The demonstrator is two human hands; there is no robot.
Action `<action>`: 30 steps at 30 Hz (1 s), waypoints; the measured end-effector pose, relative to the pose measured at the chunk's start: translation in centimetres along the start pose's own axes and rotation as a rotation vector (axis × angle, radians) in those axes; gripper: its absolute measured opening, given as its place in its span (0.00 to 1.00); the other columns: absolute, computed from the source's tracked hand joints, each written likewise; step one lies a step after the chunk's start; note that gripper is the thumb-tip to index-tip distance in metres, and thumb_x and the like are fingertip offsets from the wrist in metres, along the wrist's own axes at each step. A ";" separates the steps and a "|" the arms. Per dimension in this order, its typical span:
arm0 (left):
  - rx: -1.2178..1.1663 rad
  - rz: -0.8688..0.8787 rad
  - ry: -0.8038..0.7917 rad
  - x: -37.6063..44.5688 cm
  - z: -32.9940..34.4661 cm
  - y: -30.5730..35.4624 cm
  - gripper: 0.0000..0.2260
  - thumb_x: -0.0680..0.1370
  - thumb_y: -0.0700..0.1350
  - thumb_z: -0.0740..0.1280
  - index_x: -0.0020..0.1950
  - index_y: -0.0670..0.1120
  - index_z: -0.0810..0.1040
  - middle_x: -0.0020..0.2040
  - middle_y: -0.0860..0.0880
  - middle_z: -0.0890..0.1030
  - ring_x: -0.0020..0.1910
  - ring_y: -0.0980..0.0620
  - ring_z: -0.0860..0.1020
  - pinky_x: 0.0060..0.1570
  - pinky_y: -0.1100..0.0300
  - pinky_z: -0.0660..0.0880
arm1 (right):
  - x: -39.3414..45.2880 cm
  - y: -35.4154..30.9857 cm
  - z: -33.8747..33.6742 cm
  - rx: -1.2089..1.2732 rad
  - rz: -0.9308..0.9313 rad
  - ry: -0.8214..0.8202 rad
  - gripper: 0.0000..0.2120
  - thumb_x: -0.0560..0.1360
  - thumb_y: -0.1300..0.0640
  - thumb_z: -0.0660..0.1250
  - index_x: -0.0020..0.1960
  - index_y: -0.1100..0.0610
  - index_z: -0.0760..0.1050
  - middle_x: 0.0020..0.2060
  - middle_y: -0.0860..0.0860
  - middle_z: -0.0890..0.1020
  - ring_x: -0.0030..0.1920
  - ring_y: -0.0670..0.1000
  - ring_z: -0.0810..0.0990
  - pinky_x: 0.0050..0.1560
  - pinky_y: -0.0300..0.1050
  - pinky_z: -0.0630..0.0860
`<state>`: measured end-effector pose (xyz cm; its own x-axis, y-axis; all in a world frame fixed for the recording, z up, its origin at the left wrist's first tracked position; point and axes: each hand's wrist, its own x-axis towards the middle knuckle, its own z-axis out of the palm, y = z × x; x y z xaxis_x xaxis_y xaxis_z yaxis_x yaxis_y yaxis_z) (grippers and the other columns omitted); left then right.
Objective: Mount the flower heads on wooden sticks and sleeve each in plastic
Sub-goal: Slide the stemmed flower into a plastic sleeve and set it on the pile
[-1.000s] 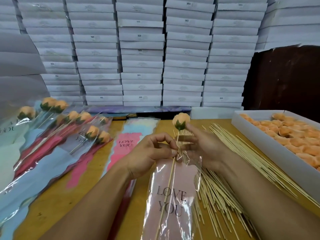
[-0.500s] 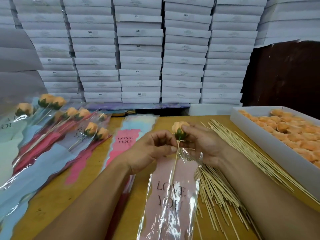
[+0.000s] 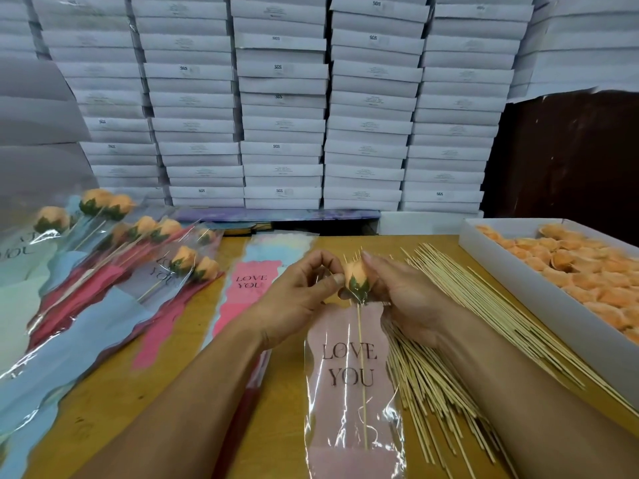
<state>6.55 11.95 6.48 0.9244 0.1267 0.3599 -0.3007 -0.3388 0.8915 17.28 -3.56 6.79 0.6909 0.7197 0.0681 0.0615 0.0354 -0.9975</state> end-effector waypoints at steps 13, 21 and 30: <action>-0.067 -0.048 0.099 0.1 0.8 0.3 0.03 0.83 0.41 0.64 0.50 0.44 0.73 0.44 0.42 0.74 0.42 0.45 0.70 0.47 0.47 0.69 | -0.3 -0.1 0.2 -0.012 0.053 -0.035 0.21 0.78 0.37 0.64 0.41 0.52 0.85 0.39 0.52 0.85 0.41 0.51 0.82 0.50 0.53 0.76; -0.168 -0.088 0.110 0.4 1.2 -0.2 0.07 0.81 0.41 0.65 0.44 0.47 0.75 0.37 0.49 0.75 0.37 0.52 0.72 0.41 0.60 0.69 | -1.0 -0.5 0.8 -0.041 0.093 -0.069 0.31 0.70 0.31 0.68 0.47 0.60 0.83 0.40 0.56 0.84 0.41 0.55 0.82 0.55 0.58 0.77; -0.344 -0.193 0.178 0.7 1.0 -0.1 0.05 0.74 0.41 0.69 0.39 0.47 0.79 0.36 0.42 0.74 0.32 0.51 0.73 0.35 0.59 0.70 | -0.9 -0.3 0.5 -0.020 0.127 -0.202 0.32 0.69 0.23 0.62 0.42 0.52 0.82 0.36 0.47 0.84 0.37 0.48 0.82 0.45 0.48 0.76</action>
<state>7.46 11.11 6.32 0.9254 0.3265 0.1926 -0.2149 0.0332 0.9761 16.28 -3.92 7.00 0.5356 0.8420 -0.0648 -0.0008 -0.0762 -0.9971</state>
